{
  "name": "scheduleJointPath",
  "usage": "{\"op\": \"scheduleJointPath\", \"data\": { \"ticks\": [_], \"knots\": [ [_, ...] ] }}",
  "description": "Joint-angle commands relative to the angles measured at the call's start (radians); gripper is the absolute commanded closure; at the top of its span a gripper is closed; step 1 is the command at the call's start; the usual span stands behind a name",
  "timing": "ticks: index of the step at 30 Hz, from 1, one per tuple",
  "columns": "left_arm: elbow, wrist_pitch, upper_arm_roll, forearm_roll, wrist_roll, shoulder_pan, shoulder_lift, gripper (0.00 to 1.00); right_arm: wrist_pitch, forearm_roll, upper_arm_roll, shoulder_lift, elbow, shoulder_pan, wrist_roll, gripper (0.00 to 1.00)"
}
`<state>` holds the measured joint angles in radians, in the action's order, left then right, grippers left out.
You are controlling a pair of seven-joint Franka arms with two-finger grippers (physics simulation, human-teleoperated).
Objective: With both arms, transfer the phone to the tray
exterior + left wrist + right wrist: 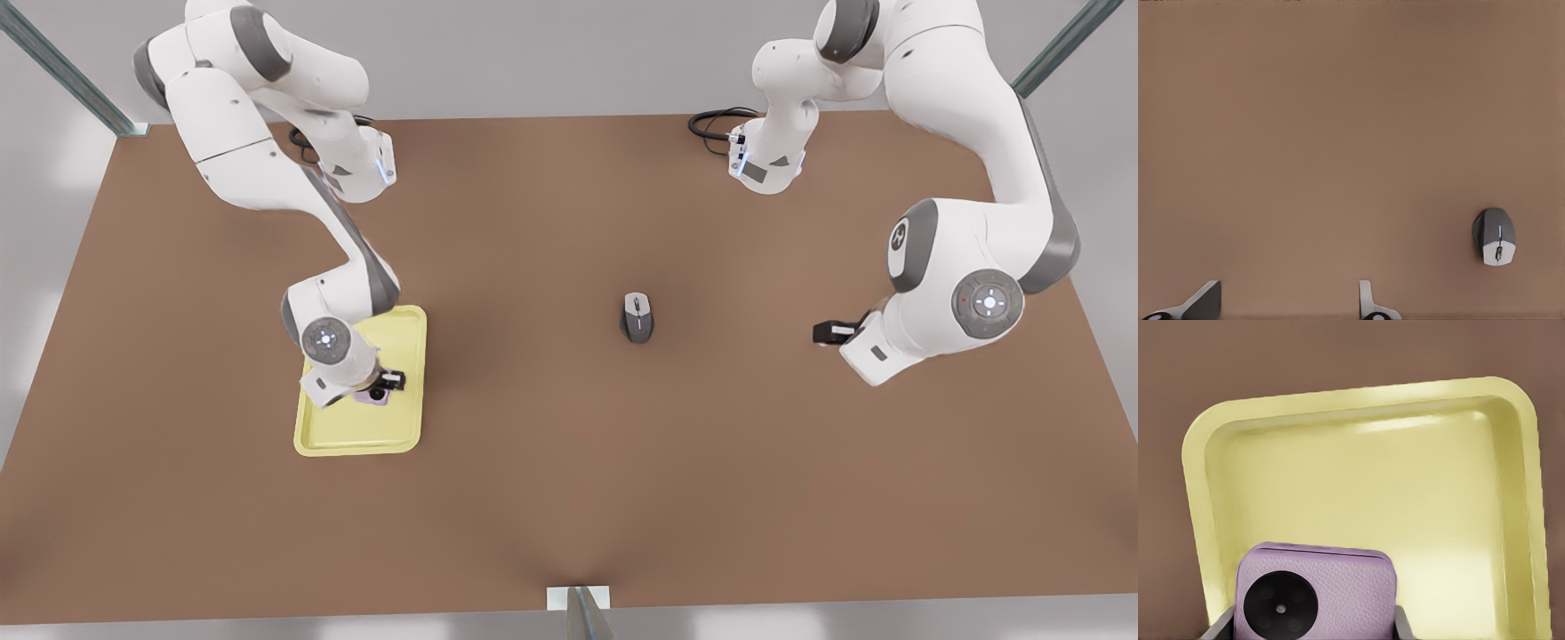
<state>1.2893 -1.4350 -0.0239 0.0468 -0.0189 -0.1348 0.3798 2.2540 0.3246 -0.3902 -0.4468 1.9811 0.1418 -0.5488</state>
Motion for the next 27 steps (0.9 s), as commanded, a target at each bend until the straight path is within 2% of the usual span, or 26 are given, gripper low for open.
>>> {"op": "scheduleJointPath", "data": {
  "ticks": [1, 2, 3, 5, 8, 9, 10, 11, 12, 13, 14, 15, 16, 17, 19, 20, 21, 25, 27],
  "knots": [
    [-0.001, 0.002, -0.008, -0.002, -0.003, 0.0, -0.005, 0.0, 0.048, 0.002, -0.007, 0.016, 0.057, 0.03, 0.403, 0.24],
    [-0.001, 0.004, -0.022, -0.002, -0.001, 0.0, -0.018, 0.0, 0.11, 0.002, -0.007, 0.014, 0.107, 0.033, 0.402, 0.22],
    [-0.001, 0.007, -0.028, 0.004, 0.0, 0.0, -0.016, 0.0, 0.16, 0.002, -0.007, 0.01, 0.14, 0.039, 0.399, 0.0],
    [-0.001, 0.019, -0.019, -0.005, 0.0, 0.0, -0.027, 0.0, 0.154, 0.002, -0.004, -0.015, 0.14, 0.041, 0.395, 0.0],
    [-0.016, 0.077, -0.024, -0.007, 0.0, 0.0, -0.028, 0.0, 0.128, 0.002, -0.001, -0.016, 0.058, 0.042, 0.402, 0.0],
    [-0.03, 0.094, -0.024, -0.007, 0.0, 0.0, -0.028, 0.0, 0.098, 0.001, -0.001, -0.015, -0.022, 0.05, 0.397, 0.0],
    [-0.038, 0.102, -0.022, -0.008, 0.0, 0.0, -0.027, 0.0, -0.118, -0.001, -0.006, -0.041, -0.209, 0.042, 0.399, 0.0],
    [-0.038, 0.102, -0.021, -0.008, 0.004, 0.0, -0.027, 0.0, -0.258, -0.03, -0.012, -0.035, -0.347, 0.036, 0.399, 0.0],
    [-0.038, 0.102, -0.019, -0.008, 0.005, 0.001, -0.027, 0.0, -0.434, -0.114, -0.048, -0.032, -0.54, 0.036, 0.397, 0.0],
    [-0.038, 0.102, -0.019, -0.008, 0.005, 0.003, -0.027, 0.0, -0.54, -0.131, -0.075, -0.017, -0.659, 0.038, 0.403, 0.0],
    [-0.038, 0.103, -0.019, -0.008, 0.007, 0.004, -0.027, 0.0, -0.758, -0.128, -0.111, 0.002, -0.801, 0.036, 0.399, 0.0],
    [-0.038, 0.105, -0.019, -0.008, 0.01, 0.006, -0.027, 0.0, -0.794, -0.099, -0.11, -0.004, -0.823, 0.041, 0.403, 0.0],
    [-0.038, 0.114, -0.017, -0.01, 0.013, 0.007, -0.027, 0.0, -0.786, -0.113, -0.117, 0.006, -0.811, 0.058, 0.402, 0.0],
    [-0.038, 0.117, -0.017, -0.01, 0.011, 0.009, -0.028, 0.0, -0.786, -0.11, -0.11, 0.115, -0.707, 0.061, 0.394, 0.0],
    [-0.038, 0.127, -0.019, -0.01, 0.011, 0.009, -0.028, 0.0, -0.746, -0.124, -0.029, 0.164, -0.637, 0.013, 0.399, 0.0],
    [-0.038, 0.128, -0.019, -0.01, 0.011, 0.009, -0.028, 0.0, -0.691, -0.272, 0.199, 0.244, -0.531, -0.114, 0.432, 0.0],
    [-0.038, 0.13, -0.017, -0.01, 0.011, 0.009, -0.028, 0.0, -0.61, -0.286, 0.286, 0.347, -0.384, -0.171, 0.484, 0.0],
    [-0.038, 0.134, -0.017, -0.012, 0.011, 0.009, -0.027, 0.0, -0.631, -0.292, 0.277, 0.333, -0.403, -0.139, 0.51, 0.0],
    [-0.038, 0.14, -0.017, -0.01, 0.011, 0.007, -0.025, 0.0, -0.639, -0.295, 0.271, 0.272, -0.484, -0.134, 0.514, 0.0]
  ]
}}
